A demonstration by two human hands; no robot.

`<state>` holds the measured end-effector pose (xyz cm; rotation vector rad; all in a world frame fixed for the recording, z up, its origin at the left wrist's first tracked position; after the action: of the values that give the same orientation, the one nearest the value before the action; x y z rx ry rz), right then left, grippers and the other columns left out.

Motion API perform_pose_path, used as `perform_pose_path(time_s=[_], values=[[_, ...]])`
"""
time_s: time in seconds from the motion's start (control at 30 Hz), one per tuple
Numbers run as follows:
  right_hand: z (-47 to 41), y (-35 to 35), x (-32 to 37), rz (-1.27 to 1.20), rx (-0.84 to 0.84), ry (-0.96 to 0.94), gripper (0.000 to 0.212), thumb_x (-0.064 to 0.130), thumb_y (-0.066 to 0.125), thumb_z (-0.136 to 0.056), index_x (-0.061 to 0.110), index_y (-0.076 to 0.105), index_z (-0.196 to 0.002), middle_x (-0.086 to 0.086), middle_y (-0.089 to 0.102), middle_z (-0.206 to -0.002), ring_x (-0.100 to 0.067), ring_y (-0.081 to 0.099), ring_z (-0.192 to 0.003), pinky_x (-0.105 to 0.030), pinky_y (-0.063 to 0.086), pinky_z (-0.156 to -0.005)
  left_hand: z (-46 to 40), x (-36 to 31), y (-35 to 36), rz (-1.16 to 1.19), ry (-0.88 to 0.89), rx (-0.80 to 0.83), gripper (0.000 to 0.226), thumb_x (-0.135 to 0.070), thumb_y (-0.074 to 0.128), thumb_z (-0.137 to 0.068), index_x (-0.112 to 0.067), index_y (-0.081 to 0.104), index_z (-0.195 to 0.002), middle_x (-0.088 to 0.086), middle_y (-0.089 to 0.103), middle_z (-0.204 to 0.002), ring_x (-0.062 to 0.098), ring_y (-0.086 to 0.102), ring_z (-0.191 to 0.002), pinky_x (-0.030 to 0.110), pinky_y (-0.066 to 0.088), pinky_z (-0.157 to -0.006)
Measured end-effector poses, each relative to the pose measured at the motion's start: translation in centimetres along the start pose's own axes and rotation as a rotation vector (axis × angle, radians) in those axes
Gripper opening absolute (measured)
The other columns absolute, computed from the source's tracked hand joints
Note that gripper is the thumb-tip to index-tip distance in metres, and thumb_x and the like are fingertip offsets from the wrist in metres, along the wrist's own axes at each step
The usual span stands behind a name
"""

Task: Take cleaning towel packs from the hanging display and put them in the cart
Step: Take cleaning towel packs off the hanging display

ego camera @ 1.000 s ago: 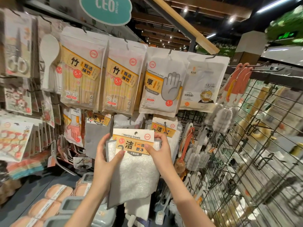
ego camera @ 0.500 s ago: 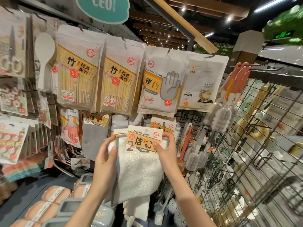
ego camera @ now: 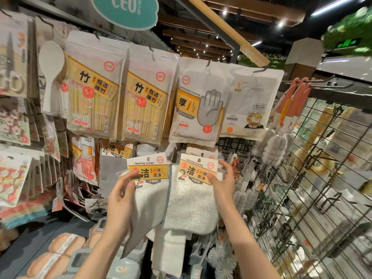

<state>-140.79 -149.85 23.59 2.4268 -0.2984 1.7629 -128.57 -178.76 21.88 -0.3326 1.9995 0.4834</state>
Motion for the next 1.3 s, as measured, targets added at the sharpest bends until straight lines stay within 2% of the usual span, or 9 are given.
perform_pose_path(time_s=[0.23, 0.4, 0.57, 0.73, 0.8, 0.97, 1.03, 1.17, 1.3], values=[[-1.4, -0.1, -1.2, 0.083, -0.069, -0.004, 0.049, -0.005, 0.064, -0.081, 0.029, 0.05, -0.113, 0.005, 0.051, -0.116, -0.018, 0.052, -0.112, -0.039, 0.051, -0.091, -0.5, 0.7, -0.9, -0.024, -0.021, -0.06, 0.027, -0.01, 0.042, -0.099, -0.015, 0.061, -0.118, -0.023, 0.061, -0.112, -0.019, 0.05, -0.106, -0.003, 0.035, -0.082], [-0.8, -0.1, -1.0, 0.064, -0.096, -0.054, 0.044, -0.006, 0.061, -0.083, 0.025, 0.047, -0.11, 0.004, 0.052, -0.113, -0.013, 0.052, -0.107, -0.017, 0.044, -0.078, -0.5, 0.7, -1.4, -0.047, -0.036, -0.072, 0.031, -0.007, 0.041, -0.099, -0.024, 0.06, -0.116, -0.018, 0.06, -0.118, -0.018, 0.049, -0.109, 0.004, 0.035, -0.087], [-1.0, 0.0, -0.9, 0.078, -0.073, -0.082, 0.028, -0.008, 0.058, -0.083, 0.018, 0.055, -0.094, 0.011, 0.055, -0.107, -0.013, 0.05, -0.111, -0.03, 0.04, -0.098, -0.5, 0.8, -1.8, -0.055, -0.052, -0.084, 0.032, -0.007, 0.041, -0.099, -0.026, 0.061, -0.116, -0.017, 0.061, -0.12, -0.014, 0.048, -0.112, 0.011, 0.034, -0.09], [-1.6, 0.2, -1.1, 0.149, -0.029, -0.066, 0.03, -0.004, 0.057, -0.087, 0.021, 0.061, -0.103, -0.001, 0.051, -0.119, -0.009, 0.046, -0.11, 0.004, 0.033, -0.076, -0.4, 0.8, -1.6, -0.053, -0.062, -0.077, 0.031, -0.008, 0.042, -0.099, -0.022, 0.061, -0.119, -0.015, 0.059, -0.123, -0.016, 0.047, -0.113, 0.009, 0.034, -0.09], [-2.2, 0.7, -1.1, 0.196, -0.007, -0.051, 0.031, -0.003, 0.057, -0.088, 0.021, 0.062, -0.107, -0.001, 0.047, -0.117, -0.008, 0.045, -0.105, 0.009, 0.03, -0.068, -0.3, 0.7, -1.5, -0.054, -0.062, -0.073, 0.031, -0.009, 0.041, -0.099, -0.022, 0.061, -0.12, -0.016, 0.059, -0.123, -0.017, 0.047, -0.112, 0.01, 0.034, -0.09], [-3.8, 1.8, -1.4, 0.362, 0.049, -0.019, 0.045, -0.002, 0.06, -0.086, 0.02, 0.055, -0.124, -0.004, 0.043, -0.116, -0.009, 0.042, -0.093, 0.005, 0.035, -0.061, -0.1, 0.4, -1.1, -0.001, -0.089, -0.06, 0.029, -0.01, 0.047, -0.097, -0.027, 0.063, -0.115, -0.02, 0.061, -0.119, -0.01, 0.051, -0.112, 0.02, 0.036, -0.097], [-4.4, 2.0, -1.7, 0.408, 0.043, -0.001, 0.048, -0.003, 0.06, -0.086, 0.021, 0.054, -0.127, -0.006, 0.044, -0.12, -0.01, 0.042, -0.094, -0.004, 0.037, -0.06, 0.0, 0.4, -1.0, 0.031, -0.108, -0.053, 0.03, -0.01, 0.054, -0.093, -0.027, 0.064, -0.116, -0.019, 0.063, -0.117, -0.004, 0.054, -0.113, 0.025, 0.038, -0.099], [-5.1, 2.6, -1.9, 0.447, 0.034, 0.009, 0.055, -0.011, 0.056, -0.083, 0.021, 0.053, -0.127, -0.008, 0.039, -0.123, -0.018, 0.051, -0.103, -0.018, 0.04, -0.078, 0.1, 0.1, -0.7, 0.017, -0.082, -0.024, 0.038, -0.002, 0.061, -0.087, -0.027, 0.064, -0.115, -0.021, 0.063, -0.117, -0.013, 0.05, -0.113, 0.022, 0.036, -0.098], [-4.9, 2.4, -1.9, 0.513, 0.041, 0.014, 0.053, -0.005, 0.06, -0.081, 0.022, 0.056, -0.126, -0.006, 0.027, -0.13, -0.023, 0.038, -0.12, -0.03, 0.044, -0.099, 0.0, 0.1, -0.1, 0.015, -0.068, -0.001, 0.04, 0.002, 0.061, -0.086, -0.027, 0.064, -0.113, -0.022, 0.064, -0.114, -0.019, 0.049, -0.109, 0.019, 0.035, -0.098]])
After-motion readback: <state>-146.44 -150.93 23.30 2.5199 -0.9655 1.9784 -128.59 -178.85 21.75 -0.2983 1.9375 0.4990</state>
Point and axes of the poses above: each hand's wrist, its own z-axis away from the middle knuckle, its own y-axis out of the palm, x = y × z, the point moved 10 cm from there along -z, towards the middle knuckle
